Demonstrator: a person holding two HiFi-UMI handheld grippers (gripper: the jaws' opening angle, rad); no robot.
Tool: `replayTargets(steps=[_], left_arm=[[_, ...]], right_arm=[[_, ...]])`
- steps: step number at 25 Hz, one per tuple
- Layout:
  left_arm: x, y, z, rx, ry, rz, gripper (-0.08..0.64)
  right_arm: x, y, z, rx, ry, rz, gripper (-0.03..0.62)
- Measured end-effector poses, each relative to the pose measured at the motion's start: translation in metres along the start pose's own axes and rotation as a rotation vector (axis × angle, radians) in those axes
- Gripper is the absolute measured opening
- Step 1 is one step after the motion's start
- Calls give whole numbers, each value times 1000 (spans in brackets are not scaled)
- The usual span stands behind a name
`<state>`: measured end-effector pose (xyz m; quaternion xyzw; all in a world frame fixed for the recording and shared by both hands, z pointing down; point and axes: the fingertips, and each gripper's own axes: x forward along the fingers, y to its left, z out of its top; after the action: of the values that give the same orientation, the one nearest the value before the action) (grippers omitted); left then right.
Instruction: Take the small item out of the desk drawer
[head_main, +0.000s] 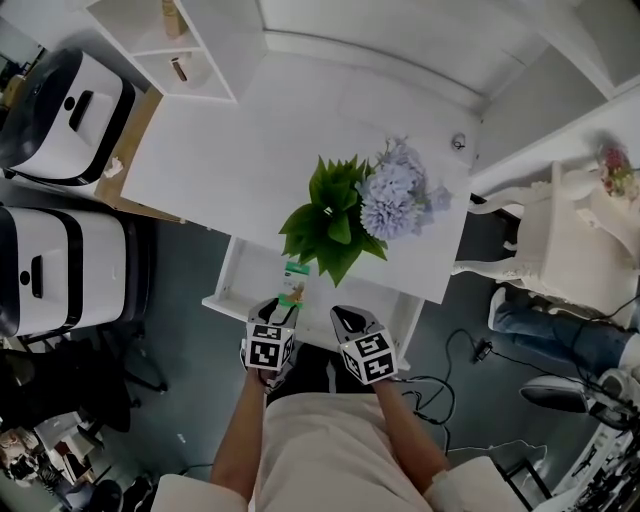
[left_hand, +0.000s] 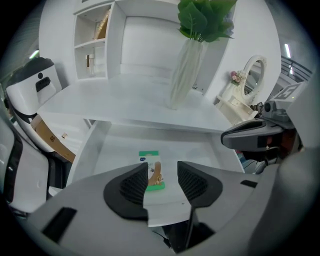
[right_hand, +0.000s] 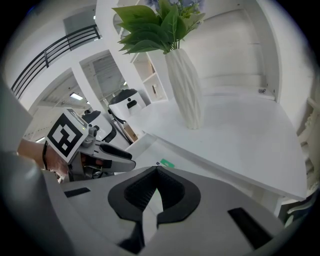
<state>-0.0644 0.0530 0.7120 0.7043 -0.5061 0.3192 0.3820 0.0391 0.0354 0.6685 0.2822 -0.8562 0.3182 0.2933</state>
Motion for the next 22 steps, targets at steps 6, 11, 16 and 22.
replayTargets(steps=[6, 11, 16, 22], left_arm=[[39, 2, -9, 3, 91, 14, 272], [61, 15, -4, -17, 177, 41, 302], [82, 13, 0, -42, 190, 51, 307], [103, 26, 8, -51, 133, 70, 310]], right_arm=[[-2, -6, -2, 22, -2, -12, 23], [-3, -13, -3, 47, -11, -19, 23], [-16, -26, -14, 87, -8, -52, 23], [-17, -33, -16, 100, -7, -64, 23]])
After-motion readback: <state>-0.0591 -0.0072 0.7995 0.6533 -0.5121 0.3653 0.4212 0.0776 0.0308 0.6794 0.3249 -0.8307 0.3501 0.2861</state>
